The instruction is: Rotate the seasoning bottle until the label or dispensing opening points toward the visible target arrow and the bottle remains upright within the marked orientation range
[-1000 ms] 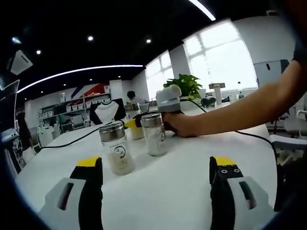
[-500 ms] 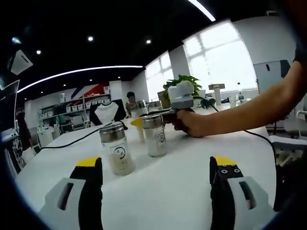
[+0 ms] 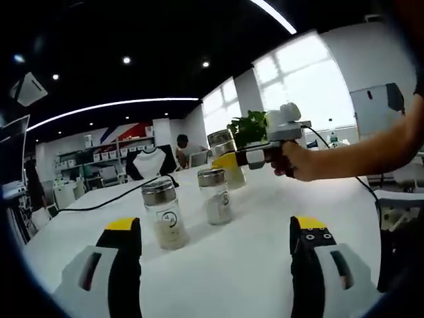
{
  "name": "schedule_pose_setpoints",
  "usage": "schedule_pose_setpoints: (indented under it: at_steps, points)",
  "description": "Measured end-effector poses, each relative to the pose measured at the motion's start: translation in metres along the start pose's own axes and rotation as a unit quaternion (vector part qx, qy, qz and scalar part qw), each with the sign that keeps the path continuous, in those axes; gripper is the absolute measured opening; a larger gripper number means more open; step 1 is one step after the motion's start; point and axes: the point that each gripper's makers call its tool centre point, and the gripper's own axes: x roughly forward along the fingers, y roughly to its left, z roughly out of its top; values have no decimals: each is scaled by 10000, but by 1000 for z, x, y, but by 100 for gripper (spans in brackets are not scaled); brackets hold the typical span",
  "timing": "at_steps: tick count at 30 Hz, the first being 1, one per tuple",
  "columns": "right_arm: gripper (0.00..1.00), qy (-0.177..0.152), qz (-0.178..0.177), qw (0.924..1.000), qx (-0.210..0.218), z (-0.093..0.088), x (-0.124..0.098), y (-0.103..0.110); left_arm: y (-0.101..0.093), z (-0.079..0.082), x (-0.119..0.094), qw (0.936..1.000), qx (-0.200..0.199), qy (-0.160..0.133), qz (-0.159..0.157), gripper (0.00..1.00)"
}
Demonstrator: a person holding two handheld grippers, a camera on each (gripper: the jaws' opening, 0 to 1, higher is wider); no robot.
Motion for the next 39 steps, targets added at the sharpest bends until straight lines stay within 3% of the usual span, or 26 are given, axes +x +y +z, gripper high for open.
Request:
schedule_pose_setpoints:
  at_steps: [6,12,16,20,23,28,33,39]
  points:
    - [40,-62,-18,10000,50,4,-21,8,-6,6,0,9998,-84,-130,-133,99]
    - [40,-214,-7,9996,209,11,-39,22,-3,26,-8,9974,-278,-665,-64,96]
    - [40,-327,12,9985,429,15,-50,32,-9,44,-10,9925,-574,-1048,-243,93]
    - [40,-366,69,9982,474,15,-60,45,-17,45,-6,9944,-197,-1012,-221,91]
    - [40,-370,131,9987,340,13,-68,56,-30,46,1,9945,-170,-985,-319,90]
    - [40,-506,343,9975,358,18,-80,71,-57,52,13,9909,-38,-1106,-771,81]
    - [40,-730,571,9950,377,28,-93,83,-80,49,33,9882,-108,-998,-1153,77]
    - [40,-856,883,9918,356,31,-105,94,-107,44,54,9845,-142,-815,-1544,60]
